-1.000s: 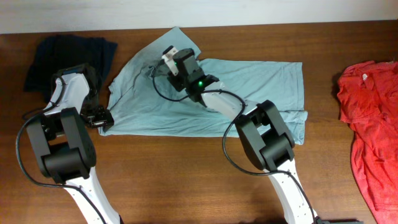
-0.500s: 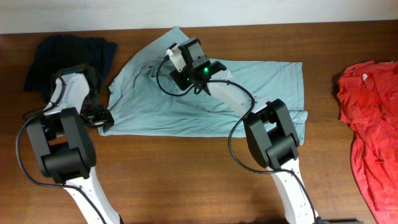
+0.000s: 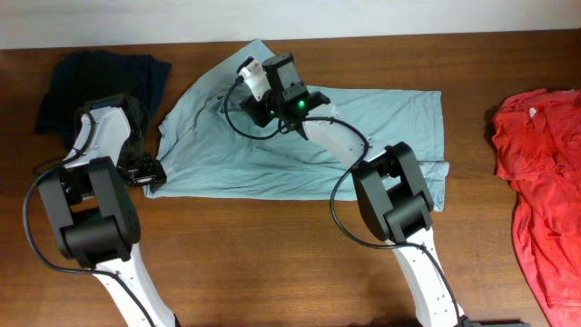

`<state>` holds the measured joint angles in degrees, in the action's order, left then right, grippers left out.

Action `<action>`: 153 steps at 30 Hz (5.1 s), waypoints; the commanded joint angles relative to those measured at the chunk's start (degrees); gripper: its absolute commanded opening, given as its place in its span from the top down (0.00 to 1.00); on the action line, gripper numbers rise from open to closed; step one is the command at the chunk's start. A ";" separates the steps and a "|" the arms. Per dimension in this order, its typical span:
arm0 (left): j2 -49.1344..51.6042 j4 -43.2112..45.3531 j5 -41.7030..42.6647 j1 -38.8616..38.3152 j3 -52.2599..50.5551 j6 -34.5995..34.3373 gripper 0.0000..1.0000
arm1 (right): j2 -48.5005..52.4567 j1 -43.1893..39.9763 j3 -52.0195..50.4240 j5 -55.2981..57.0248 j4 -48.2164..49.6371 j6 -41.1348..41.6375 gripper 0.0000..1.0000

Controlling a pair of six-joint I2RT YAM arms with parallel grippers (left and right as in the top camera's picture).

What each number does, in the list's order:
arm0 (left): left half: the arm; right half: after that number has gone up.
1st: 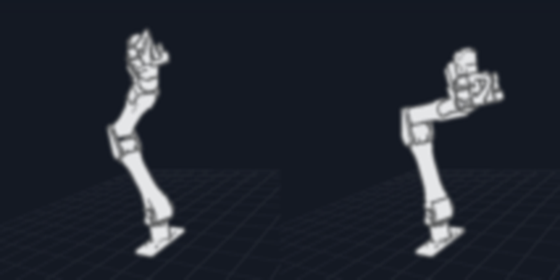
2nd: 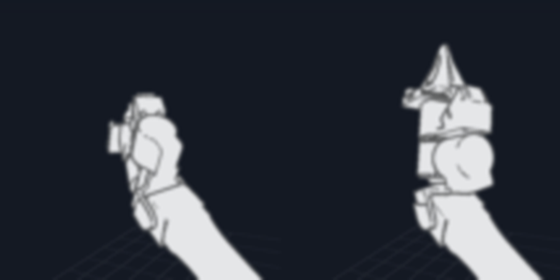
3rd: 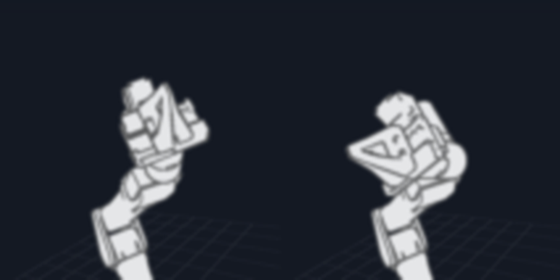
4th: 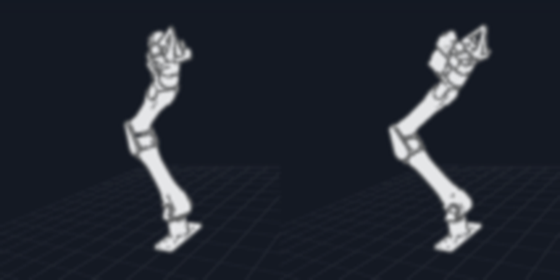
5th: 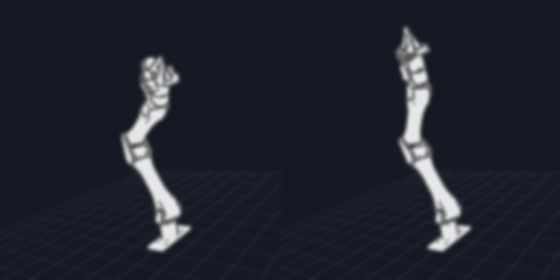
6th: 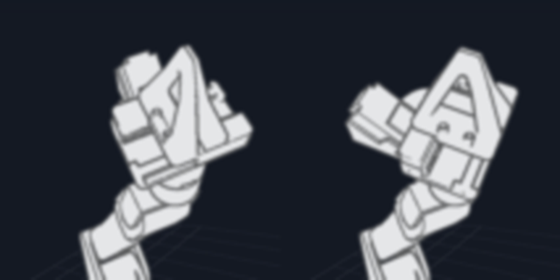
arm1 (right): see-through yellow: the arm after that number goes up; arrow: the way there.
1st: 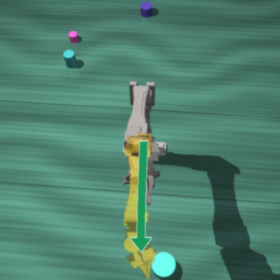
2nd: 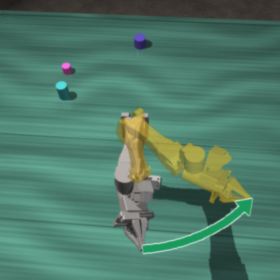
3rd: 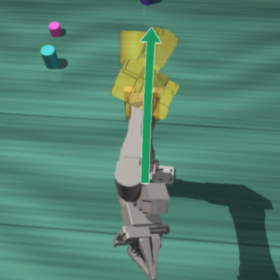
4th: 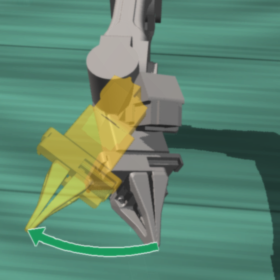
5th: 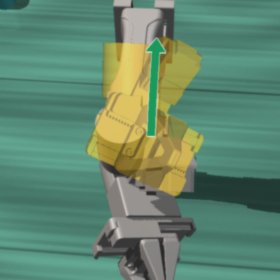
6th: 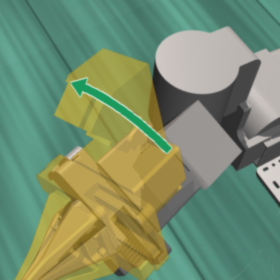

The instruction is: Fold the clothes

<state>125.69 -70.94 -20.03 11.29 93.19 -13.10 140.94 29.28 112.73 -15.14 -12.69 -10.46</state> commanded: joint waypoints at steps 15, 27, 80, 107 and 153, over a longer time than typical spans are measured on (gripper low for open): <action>1.05 0.20 -1.20 0.24 -0.68 -0.17 0.01 | 3.82 0.74 1.07 -2.97 0.98 0.24 0.48; 1.05 0.20 -1.20 0.24 -0.68 -0.17 0.01 | 3.87 1.95 1.07 -3.10 0.94 0.26 0.25; 1.05 0.20 -1.20 0.22 -0.68 -0.17 0.01 | 3.41 1.01 2.49 -2.23 2.34 0.46 0.96; 1.05 0.20 -1.20 0.22 -0.68 -0.17 0.00 | 0.37 -0.55 2.73 -0.42 -1.51 0.46 0.96; 1.05 0.20 -1.20 0.24 -0.68 -0.17 0.00 | -22.93 -7.72 8.48 12.63 -44.30 0.50 0.03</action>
<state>125.69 -70.94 -20.03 11.29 93.19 -13.10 123.28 23.94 120.05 -3.44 -52.38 -10.28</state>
